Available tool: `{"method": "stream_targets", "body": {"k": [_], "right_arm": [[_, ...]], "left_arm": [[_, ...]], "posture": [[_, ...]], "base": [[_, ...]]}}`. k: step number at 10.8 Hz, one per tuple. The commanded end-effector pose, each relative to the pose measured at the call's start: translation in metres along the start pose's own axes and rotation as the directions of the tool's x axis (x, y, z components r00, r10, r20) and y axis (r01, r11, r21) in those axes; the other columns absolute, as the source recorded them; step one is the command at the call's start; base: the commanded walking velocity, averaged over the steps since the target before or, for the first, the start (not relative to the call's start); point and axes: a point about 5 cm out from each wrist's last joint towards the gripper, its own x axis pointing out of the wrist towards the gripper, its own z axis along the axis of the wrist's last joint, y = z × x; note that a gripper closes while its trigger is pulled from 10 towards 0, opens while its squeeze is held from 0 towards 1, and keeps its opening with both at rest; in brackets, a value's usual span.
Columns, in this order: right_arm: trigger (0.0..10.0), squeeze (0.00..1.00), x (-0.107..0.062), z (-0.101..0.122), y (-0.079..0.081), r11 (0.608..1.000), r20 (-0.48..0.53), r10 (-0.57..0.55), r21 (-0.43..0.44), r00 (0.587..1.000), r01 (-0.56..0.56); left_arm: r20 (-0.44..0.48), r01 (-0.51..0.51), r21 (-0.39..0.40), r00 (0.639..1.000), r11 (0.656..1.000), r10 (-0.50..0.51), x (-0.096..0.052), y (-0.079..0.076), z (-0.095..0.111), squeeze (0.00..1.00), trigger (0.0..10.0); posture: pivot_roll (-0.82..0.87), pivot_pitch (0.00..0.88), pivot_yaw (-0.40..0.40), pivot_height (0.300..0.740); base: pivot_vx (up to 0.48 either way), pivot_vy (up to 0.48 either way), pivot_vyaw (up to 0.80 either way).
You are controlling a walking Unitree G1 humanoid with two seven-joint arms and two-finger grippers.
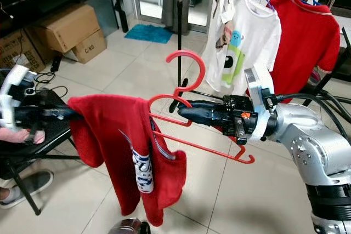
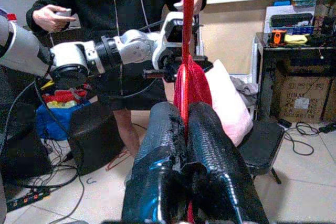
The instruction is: Hang hanger
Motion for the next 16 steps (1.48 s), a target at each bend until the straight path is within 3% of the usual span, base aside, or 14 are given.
{"method": "stream_targets", "body": {"k": [1, 12, 16], "right_arm": [[10.0, 0.00, -0.001, 0.004, 0.001, 0.999, 0.015, -0.008, -0.031, 1.000, 0.008], [10.0, 0.00, -0.012, 0.008, -0.006, 0.997, 0.019, -0.052, -0.054, 0.998, 0.053], [10.0, 0.00, -0.013, 0.009, -0.008, 0.996, 0.022, -0.058, -0.063, 0.998, 0.059]], "left_arm": [[0.000, -0.034, 0.022, 0.999, 0.999, 0.034, -0.011, 0.000, 0.007, 0.00, 0.0], [-0.073, -0.228, 0.002, 0.971, 0.974, 0.227, -0.061, -0.006, -0.001, 0.00, 0.0], [-0.078, -0.270, -0.006, 0.960, 0.963, 0.269, -0.071, -0.007, -0.004, 0.00, 0.0]], "posture": [[0.02, 0.000, 0.085, 0.740], [0.03, 0.000, 0.079, 0.740], [0.03, 0.000, 0.077, 0.740]], "base": [[0.000, 0.000, 0.00], [0.000, 0.000, 0.00], [0.000, 0.000, 0.00]]}}
